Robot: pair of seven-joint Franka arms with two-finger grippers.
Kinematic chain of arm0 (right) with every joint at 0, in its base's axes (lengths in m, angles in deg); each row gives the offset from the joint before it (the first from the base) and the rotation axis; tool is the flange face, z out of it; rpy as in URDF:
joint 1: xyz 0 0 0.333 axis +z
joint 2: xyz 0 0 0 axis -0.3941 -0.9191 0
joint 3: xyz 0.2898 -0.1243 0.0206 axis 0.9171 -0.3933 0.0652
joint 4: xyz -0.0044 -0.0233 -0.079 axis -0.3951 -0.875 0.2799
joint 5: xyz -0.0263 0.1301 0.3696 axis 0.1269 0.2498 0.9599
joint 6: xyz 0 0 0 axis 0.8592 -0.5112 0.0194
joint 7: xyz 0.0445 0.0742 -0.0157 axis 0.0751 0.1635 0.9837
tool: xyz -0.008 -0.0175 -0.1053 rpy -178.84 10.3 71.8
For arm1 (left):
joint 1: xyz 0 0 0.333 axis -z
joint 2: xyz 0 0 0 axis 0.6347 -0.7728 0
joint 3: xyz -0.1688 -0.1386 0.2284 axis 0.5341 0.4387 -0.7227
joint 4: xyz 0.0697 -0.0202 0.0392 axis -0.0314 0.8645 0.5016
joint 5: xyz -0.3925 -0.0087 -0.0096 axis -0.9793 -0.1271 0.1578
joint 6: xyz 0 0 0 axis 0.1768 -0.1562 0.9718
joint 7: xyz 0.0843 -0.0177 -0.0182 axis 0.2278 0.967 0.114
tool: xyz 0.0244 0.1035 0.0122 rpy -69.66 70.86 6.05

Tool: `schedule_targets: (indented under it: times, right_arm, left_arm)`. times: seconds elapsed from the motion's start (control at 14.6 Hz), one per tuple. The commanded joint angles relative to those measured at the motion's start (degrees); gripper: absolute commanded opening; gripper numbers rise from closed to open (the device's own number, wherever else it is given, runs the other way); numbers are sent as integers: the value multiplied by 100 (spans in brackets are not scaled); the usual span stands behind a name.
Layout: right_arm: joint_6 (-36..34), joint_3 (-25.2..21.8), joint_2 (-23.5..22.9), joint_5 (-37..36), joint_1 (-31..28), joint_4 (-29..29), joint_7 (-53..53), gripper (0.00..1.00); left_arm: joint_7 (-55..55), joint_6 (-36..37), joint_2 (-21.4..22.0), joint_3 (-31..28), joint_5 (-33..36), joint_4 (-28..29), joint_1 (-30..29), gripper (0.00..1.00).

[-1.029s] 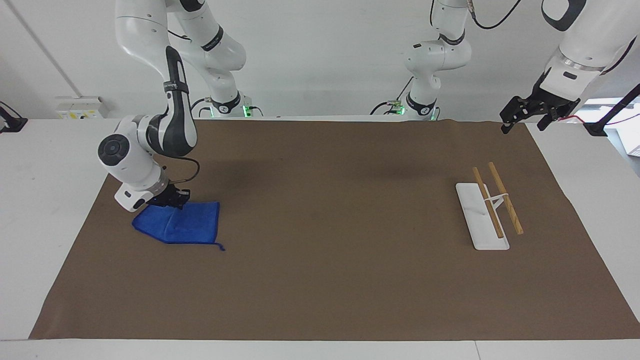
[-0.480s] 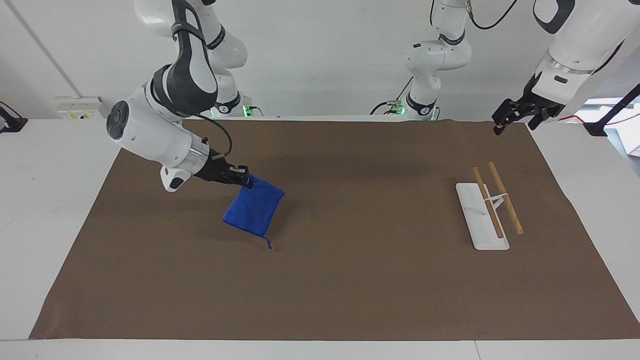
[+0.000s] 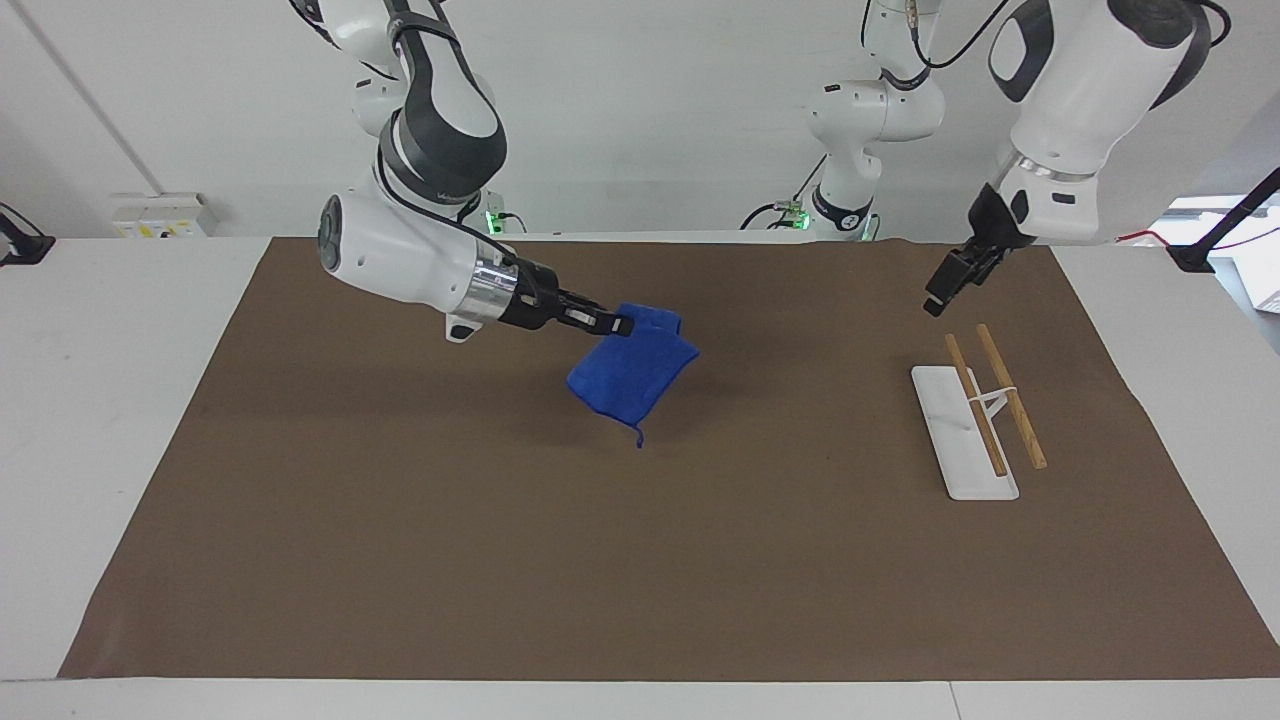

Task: Right arm passes towel to left arm to hang
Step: 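Carry the towel toward center while the left gripper reaches toward it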

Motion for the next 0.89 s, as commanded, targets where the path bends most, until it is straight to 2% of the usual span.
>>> schedule_targets:
  times: [0.0,0.07,0.21,0.41,0.82]
  right_arm:
    - [612,2,13,421,360,-32,-772,0]
    - [797,2,12,474,492,-32,-966,0]
    - [1009,2,4,483,721,-50,-1064,0]
    - [1211,2,-5,492,940,-50,-1381,0]
    - [1317,2,-5,492,1038,-67,-1381,0]
  left_arm:
    - [-1016,-608,131,-55,-66,468,555,100]
    - [-1481,-880,140,-55,-66,565,775,100]
    - [-2081,-962,140,6,-66,584,953,100]
    - [-2653,-1259,96,358,-66,601,954,100]
    - [-2910,-1848,-395,508,-66,584,980,99]
